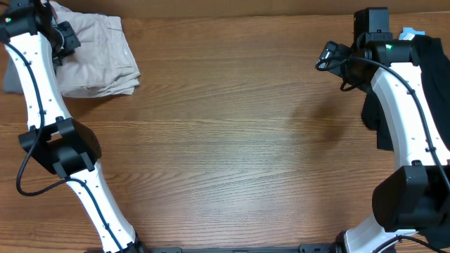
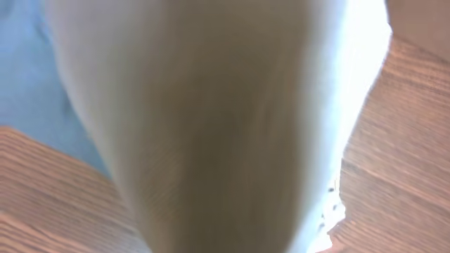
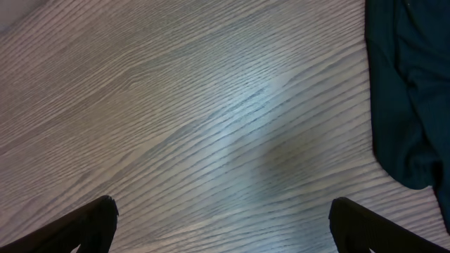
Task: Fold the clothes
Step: 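Grasp the folded pants and drag them to the top-left corner, then adjust the folded pants beside the grey garment with the left gripper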
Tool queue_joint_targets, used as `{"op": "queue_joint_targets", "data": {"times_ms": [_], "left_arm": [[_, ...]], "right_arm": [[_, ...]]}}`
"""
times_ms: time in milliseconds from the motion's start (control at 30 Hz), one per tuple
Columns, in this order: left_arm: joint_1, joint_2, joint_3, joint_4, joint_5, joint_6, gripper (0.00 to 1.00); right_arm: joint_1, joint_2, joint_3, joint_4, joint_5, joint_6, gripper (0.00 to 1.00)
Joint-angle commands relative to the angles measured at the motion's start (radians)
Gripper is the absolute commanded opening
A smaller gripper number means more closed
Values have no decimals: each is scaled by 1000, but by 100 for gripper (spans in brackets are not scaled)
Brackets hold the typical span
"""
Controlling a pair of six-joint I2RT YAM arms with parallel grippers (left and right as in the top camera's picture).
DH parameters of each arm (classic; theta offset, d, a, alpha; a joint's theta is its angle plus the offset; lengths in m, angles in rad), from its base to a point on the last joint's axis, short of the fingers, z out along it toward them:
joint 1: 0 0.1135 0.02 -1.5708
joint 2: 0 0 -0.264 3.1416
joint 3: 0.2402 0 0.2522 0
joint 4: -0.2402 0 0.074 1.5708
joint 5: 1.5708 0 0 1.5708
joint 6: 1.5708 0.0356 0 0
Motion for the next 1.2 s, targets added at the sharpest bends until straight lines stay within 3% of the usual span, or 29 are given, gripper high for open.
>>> {"op": "queue_joint_targets", "data": {"times_ms": [0,167,1167], "left_arm": [[4,-5,37,50,-55,76,4],[4,-5,37,121,-77,102,4],[32,-1,79,174,-208,49,4]], "right_arm": [[-4,-14,17,2,-5,4,100],[-4,-14,17,2,-5,4,100],[-4,-14,17,2,-5,5,100]]}}
